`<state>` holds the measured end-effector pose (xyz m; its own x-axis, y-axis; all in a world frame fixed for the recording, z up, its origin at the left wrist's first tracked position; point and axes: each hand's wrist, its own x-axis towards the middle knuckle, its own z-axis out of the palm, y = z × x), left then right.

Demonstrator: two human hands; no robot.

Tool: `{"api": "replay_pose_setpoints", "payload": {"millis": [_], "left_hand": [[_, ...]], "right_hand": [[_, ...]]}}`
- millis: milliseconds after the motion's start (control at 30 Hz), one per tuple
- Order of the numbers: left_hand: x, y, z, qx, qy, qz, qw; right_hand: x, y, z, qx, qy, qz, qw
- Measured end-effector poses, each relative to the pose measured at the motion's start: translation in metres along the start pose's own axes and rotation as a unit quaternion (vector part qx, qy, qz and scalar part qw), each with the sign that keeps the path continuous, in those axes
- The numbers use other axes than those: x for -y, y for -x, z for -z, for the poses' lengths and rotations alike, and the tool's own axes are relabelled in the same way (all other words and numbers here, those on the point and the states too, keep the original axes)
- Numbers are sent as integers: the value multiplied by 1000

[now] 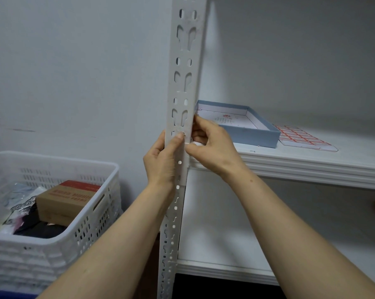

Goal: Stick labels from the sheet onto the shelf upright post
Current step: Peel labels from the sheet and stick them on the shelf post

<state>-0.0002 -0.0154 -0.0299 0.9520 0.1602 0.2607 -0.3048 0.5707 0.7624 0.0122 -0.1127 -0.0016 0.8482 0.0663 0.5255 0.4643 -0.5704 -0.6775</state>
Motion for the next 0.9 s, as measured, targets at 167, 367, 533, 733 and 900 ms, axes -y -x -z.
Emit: {"api": "replay_pose_setpoints", "payload": {"millis": [167,367,533,733,900], "left_hand": [[3,0,1,0,-22,-8,1000],[5,-1,0,-7,-34,-26,999],[4,1,0,-1,-32,-34,999],[1,1,3,10,-39,-31,999],[0,0,8,24,-38,-7,999]], "right_hand": [[2,1,1,5,3,0,1000],[3,2,2,9,5,1,1000],[3,3,3,9,-2,0,1000],[10,7,5,6,1,2,1000],[13,8,5,8,3,-2,1000]]}}
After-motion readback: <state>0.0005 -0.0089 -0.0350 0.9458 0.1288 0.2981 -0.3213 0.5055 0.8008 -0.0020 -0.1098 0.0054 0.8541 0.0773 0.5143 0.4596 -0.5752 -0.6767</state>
